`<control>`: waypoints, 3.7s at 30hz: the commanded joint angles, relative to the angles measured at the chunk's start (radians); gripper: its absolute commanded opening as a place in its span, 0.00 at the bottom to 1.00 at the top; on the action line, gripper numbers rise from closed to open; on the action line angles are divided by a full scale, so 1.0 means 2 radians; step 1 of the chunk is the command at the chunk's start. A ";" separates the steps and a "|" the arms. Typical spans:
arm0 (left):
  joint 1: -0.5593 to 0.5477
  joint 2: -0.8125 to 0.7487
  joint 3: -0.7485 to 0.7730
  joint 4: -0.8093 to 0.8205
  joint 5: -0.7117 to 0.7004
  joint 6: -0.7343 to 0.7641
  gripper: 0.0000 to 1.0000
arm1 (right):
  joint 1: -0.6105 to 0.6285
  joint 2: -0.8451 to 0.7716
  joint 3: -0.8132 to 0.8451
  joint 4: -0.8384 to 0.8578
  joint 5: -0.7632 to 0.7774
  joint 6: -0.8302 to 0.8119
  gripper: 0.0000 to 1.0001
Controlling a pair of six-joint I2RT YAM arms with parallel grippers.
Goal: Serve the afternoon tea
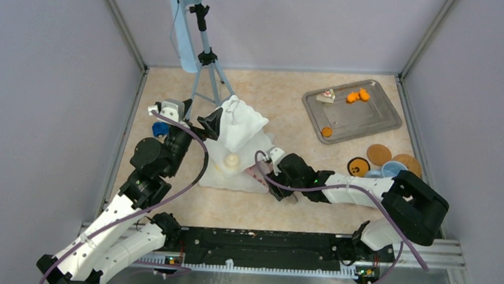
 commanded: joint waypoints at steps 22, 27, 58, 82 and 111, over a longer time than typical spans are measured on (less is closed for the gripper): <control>0.002 0.004 0.003 0.018 0.007 -0.002 0.99 | 0.003 -0.122 -0.040 0.039 0.044 0.060 0.56; 0.002 0.003 0.002 0.018 0.006 -0.001 0.99 | 0.003 -0.119 -0.034 0.049 0.054 0.056 0.56; 0.002 0.006 0.004 0.019 0.020 -0.008 0.99 | -0.310 -0.119 0.134 -0.154 0.080 0.082 0.54; 0.002 0.012 0.007 0.018 0.039 -0.019 0.99 | -0.455 0.186 0.403 -0.200 -0.089 -0.003 0.57; 0.003 0.023 0.007 0.018 0.040 -0.016 0.99 | -0.419 0.256 0.454 -0.183 -0.032 -0.026 0.62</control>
